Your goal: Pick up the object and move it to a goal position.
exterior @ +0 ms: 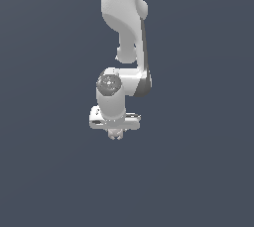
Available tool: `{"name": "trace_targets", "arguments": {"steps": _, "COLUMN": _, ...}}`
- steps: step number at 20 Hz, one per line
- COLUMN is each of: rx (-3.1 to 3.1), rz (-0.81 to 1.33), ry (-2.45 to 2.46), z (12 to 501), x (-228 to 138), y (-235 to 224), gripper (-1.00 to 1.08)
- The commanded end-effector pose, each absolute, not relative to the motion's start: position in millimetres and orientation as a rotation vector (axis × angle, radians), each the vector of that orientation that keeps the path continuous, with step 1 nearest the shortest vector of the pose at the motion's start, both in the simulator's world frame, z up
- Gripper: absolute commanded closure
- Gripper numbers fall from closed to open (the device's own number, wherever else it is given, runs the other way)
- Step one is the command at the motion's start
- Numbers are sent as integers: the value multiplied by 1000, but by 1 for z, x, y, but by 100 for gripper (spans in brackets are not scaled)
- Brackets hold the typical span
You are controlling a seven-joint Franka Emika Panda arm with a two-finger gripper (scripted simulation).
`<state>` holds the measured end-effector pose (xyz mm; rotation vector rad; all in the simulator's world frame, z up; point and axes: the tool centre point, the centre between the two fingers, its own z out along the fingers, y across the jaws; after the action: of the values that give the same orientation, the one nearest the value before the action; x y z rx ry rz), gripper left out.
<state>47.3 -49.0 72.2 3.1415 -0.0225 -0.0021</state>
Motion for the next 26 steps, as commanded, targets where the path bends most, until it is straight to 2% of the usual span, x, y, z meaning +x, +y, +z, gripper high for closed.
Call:
{"name": "trace_targets", "arguments": {"steps": 1, "rx": 3141, "rz": 0, "ry": -22, "z": 90, "x": 47, "y": -43, "gripper": 108}}
{"name": "trace_targets", "arguments": {"steps": 26, "rx": 3141, "rz": 0, "ry": -22, "z": 359, "x": 38, "y": 47, "gripper": 108}}
